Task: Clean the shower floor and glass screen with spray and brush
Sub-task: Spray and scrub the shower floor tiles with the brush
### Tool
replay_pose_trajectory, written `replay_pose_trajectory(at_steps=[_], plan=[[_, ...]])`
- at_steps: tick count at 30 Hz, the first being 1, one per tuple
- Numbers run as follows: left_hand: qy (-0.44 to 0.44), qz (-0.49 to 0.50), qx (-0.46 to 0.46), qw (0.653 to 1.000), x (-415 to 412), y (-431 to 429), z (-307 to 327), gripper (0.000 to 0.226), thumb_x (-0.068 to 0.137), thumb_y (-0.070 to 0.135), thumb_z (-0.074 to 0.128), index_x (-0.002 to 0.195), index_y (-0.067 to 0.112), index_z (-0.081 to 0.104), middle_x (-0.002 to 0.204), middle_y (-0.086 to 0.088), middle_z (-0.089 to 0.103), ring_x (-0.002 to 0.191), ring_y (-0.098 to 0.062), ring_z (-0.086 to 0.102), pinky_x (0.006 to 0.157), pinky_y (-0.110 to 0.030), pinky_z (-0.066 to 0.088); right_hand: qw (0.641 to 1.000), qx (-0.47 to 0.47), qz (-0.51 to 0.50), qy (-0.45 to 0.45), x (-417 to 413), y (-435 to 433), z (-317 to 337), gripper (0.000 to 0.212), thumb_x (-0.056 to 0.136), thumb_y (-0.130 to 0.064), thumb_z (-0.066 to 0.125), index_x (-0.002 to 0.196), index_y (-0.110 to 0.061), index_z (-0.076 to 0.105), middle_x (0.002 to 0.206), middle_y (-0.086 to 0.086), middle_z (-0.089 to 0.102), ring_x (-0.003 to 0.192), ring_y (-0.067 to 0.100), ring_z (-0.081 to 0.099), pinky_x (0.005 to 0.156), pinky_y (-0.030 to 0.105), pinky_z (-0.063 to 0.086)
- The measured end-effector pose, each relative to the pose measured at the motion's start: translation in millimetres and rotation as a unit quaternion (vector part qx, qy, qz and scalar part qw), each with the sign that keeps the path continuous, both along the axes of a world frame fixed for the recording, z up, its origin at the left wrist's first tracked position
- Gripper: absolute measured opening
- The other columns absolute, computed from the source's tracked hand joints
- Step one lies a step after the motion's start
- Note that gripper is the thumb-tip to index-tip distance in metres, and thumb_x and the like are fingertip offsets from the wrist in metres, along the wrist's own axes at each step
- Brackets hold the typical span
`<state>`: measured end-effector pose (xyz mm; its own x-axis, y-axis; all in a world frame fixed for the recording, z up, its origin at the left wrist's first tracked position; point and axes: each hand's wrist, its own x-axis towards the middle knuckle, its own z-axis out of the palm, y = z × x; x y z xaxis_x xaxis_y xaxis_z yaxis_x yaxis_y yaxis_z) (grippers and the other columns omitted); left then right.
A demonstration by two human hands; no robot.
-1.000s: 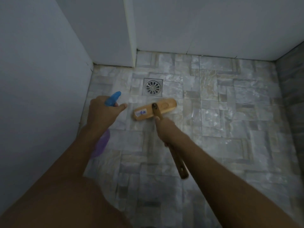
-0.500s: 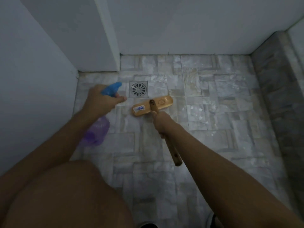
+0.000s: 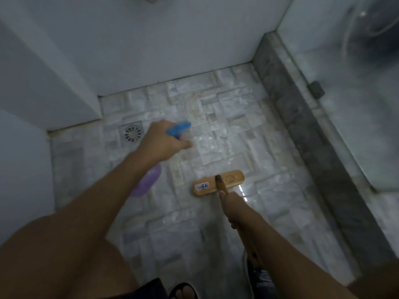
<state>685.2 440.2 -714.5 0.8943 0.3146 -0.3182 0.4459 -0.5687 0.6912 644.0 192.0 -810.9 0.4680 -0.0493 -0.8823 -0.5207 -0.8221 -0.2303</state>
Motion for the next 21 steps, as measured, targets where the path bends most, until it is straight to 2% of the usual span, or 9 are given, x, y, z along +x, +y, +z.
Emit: replay_pose_trajectory(at_steps=[4, 8, 12, 15, 18, 21], plan=[[0.084, 0.023, 0.007, 0.996, -18.1, -54.1, -52.4, 0.052, 0.064, 0.059, 0.085, 0.067, 0.012, 0.064, 0.065, -0.003, 0.064, 0.06, -0.016, 0.063, 0.058, -0.03, 0.051, 0.998, 0.008, -0.04, -0.044, 38.3, -20.8, -10.0, 0.057, 0.106, -0.052, 0.031, 0.133, -0.005, 0.048, 0.105, 0.019, 0.057, 0.059, 0.03, 0.058, 0.041, 0.031, 0.047], [0.049, -0.001, -0.008, 0.999, -17.2, -75.5, -78.1, 0.051, 0.066, 0.054, 0.086, 0.058, 0.013, 0.058, 0.056, -0.001, 0.059, 0.053, -0.015, 0.057, 0.054, -0.028, 0.045, 0.997, 0.01, -0.052, -0.06, 67.9, -30.2, -6.6, 0.055, 0.106, -0.051, 0.029, 0.126, -0.004, 0.051, 0.102, 0.02, 0.059, 0.059, 0.028, 0.056, 0.047, 0.031, 0.049], [0.044, -0.01, -0.029, 0.999, -7.9, -81.6, -87.8, 0.04, 0.068, 0.05, 0.087, 0.063, 0.017, 0.066, 0.059, 0.0, 0.061, 0.058, -0.017, 0.061, 0.06, -0.03, 0.05, 0.999, 0.004, -0.033, -0.043, 30.1, -52.2, -4.9, 0.056, 0.106, -0.052, 0.029, 0.134, -0.007, 0.049, 0.097, 0.016, 0.056, 0.055, 0.029, 0.058, 0.037, 0.026, 0.044], [0.07, 0.025, -0.039, 0.996, -1.5, -86.9, -84.4, 0.048, 0.067, 0.053, 0.087, 0.059, 0.013, 0.06, 0.056, -0.001, 0.056, 0.055, -0.018, 0.059, 0.055, -0.026, 0.043, 0.999, -0.002, -0.047, 0.004, 5.2, -62.5, 5.1, 0.054, 0.106, -0.052, 0.029, 0.124, -0.007, 0.053, 0.089, 0.011, 0.055, 0.056, 0.023, 0.053, 0.044, 0.027, 0.044], [0.084, 0.047, -0.068, 0.993, -0.1, -86.7, -82.1, 0.055, 0.066, 0.05, 0.088, 0.069, 0.0, 0.066, 0.06, -0.006, 0.061, 0.056, -0.019, 0.06, 0.057, -0.034, 0.051, 1.0, 0.011, -0.012, -0.002, 17.1, -52.8, 8.2, 0.056, 0.106, -0.051, 0.029, 0.136, -0.007, 0.048, 0.106, 0.019, 0.059, 0.057, 0.026, 0.055, 0.042, 0.027, 0.045], [0.078, 0.051, -0.084, 0.992, -4.2, -77.7, -81.0, 0.049, 0.063, 0.046, 0.091, 0.074, 0.003, 0.07, 0.067, -0.011, 0.068, 0.059, -0.02, 0.063, 0.065, -0.04, 0.058, 0.996, 0.04, 0.05, -0.059, 59.2, -22.4, 0.7, 0.056, 0.109, -0.045, 0.025, 0.152, -0.01, 0.034, 0.129, 0.029, 0.052, 0.072, 0.039, 0.062, 0.043, 0.037, 0.052]])
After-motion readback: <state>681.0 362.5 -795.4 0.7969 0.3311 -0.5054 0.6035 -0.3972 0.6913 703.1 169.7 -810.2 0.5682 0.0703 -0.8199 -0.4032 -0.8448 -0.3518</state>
